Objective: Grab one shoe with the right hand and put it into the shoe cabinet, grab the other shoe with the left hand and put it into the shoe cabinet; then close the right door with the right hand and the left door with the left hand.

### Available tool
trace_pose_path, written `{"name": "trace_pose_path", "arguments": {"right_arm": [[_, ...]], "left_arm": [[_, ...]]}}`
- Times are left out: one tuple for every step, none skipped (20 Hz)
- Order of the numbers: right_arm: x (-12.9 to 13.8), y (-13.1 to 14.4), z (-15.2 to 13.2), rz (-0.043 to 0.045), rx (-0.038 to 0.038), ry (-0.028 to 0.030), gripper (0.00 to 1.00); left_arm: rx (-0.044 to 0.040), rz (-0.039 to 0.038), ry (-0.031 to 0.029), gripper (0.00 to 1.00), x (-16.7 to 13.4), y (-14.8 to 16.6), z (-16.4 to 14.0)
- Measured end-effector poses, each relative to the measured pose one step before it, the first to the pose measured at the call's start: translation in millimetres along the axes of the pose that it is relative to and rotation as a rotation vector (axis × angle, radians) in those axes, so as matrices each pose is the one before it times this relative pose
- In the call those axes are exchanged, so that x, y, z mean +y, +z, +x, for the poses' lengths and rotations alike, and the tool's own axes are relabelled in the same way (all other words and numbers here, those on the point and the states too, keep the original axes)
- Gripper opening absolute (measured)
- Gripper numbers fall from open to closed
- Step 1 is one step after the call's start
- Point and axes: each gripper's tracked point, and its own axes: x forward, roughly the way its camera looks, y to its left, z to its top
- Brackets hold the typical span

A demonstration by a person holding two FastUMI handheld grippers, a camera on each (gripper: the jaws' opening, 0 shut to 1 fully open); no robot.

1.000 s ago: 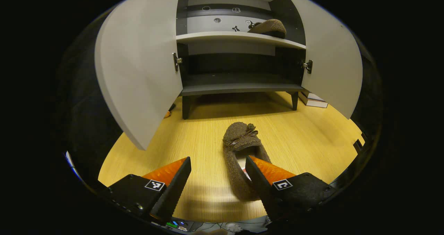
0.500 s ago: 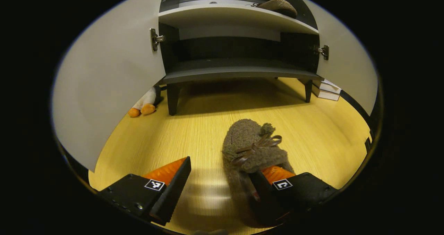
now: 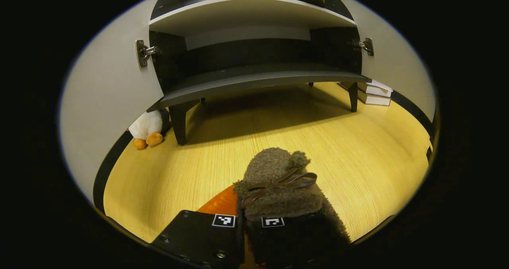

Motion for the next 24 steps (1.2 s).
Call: {"name": "trace_pose_path", "arguments": {"right_arm": [[-0.95,1.12,-0.51,0.00174,-0.00377,-0.0001,0.99],[-0.58,1.46,-0.97,0.00218,-0.0059,0.00233,0.99],[-0.81,0.63,-0.3,0.00134,-0.00259,0.00228,0.99],[0.03,1.2,-0.58,0.00268,-0.00437,0.0039,0.99],[-0.24,2.12,-1.0,0.00291,-0.00576,0.00355,0.99],[0.31,2.36,-1.34,0.00187,-0.00769,0.00439,0.99],[0.38,2.35,-1.29,0.00212,-0.00711,0.00751,0.99],[0.68,3.32,-1.77,0.00452,-0.00874,0.00697,0.99],[0.3,4.7,-1.84,0.00771,-0.01478,0.00785,0.99],[-0.4,5.69,-1.83,0.00804,-0.01531,0.0064,0.99],[0.38,5.62,-2.38,0.00797,-0.01869,0.00983,0.99],[0.05,5.25,-2.23,0.00405,-0.01642,0.00737,0.99],[-0.53,4.63,-1.72,0.00398,-0.01543,0.00448,0.99],[-0.26,4.49,-1.39,0.0059,-0.01525,0.00755,0.99],[0.71,3.28,-0.7,0.00758,-0.01229,0.00932,0.99],[0.81,1.22,-0.46,0.00692,-0.00632,0.00969,0.99],[1.07,1.78,0.02,0.00704,-0.00595,0.01042,0.99],[-0.59,1.41,0.37,0.00799,-0.00713,0.00551,0.99],[0.1,1.76,1.2,0.00939,-0.00618,0.00464,0.99],[0.08,0.9,1.32,0.0117,-0.00436,0.00594,0.98],[-0.24,0.76,1.12,0.01264,-0.00264,0.00504,0.99],[-0.73,0.86,1.42,0.01328,-0.00446,0.00299,0.98],[-1.27,0.49,1.42,0.01091,-0.00137,0.00229,0.98],[-1.16,1.0,1.27,0.00826,-0.00277,0.00171,0.98]], "left_arm": [[0.01246,-0.00689,-0.008,0.15,0.16,-1.63,-0.97],[0.01077,-0.01558,-0.01685,0.13,-1.21,0.45,-2.92],[0.003,-0.01523,-0.00804,0.11,-0.25,1.89,-2.67],[-0.01087,-0.00065,0.00106,0.12,2.18,5.95,-5.73],[-0.01095,0.00036,0.00673,0.12,3.09,7.84,-5.69],[-0.0082,-0.00695,-0.00184,0.12,-0.09,9.28,-6.84],[-0.01041,-0.01375,0.00044,0.11,-0.88,8.93,-10.26],[-0.01385,-0.00995,-0.00275,0.12,-1.21,12.57,-10.81],[-0.01862,-0.00218,0.00732,0.11,0.72,13.59,-11.41],[-0.01682,-0.00362,0.00887,0.12,2.06,14.66,-11.66],[-0.01687,-0.00765,0.01045,0.11,2.12,13.59,-11.98],[-0.01638,-0.01064,0.00773,0.12,4.39,16.56,-11.35],[-0.01635,-0.00637,0.00576,0.11,0.68,14.42,-10.23],[-0.01974,-0.00123,0.01269,0.11,3.06,17.16,-11.89],[-0.02398,0.00449,0.0152,0.11,2.37,17.7,-12.65],[-0.02233,-0.00104,0.01342,0.11,2.71,17.26,-11.36],[-0.02539,0.00132,0.01268,0.11,3.28,21.97,-11.17],[-0.02306,-0.00017,0.01034,0.11,2.58,19.06,-8.48],[-0.02487,-0.00825,0.00814,0.11,2.86,21.34,-7.83],[-0.01938,-0.01406,0.00276,0.11,1.42,20.28,-4.39],[-0.02701,-0.0132,0.00181,0.11,0.75,21.9,-3.22],[-0.02392,-0.00138,0.00889,0.11,2.58,21.53,-0.59],[-0.03149,0.00104,0.00532,0.11,1.39,22.88,1.66],[-0.02823,0.00285,0.0071,0.11,1.73,22.67,2.96]]}}
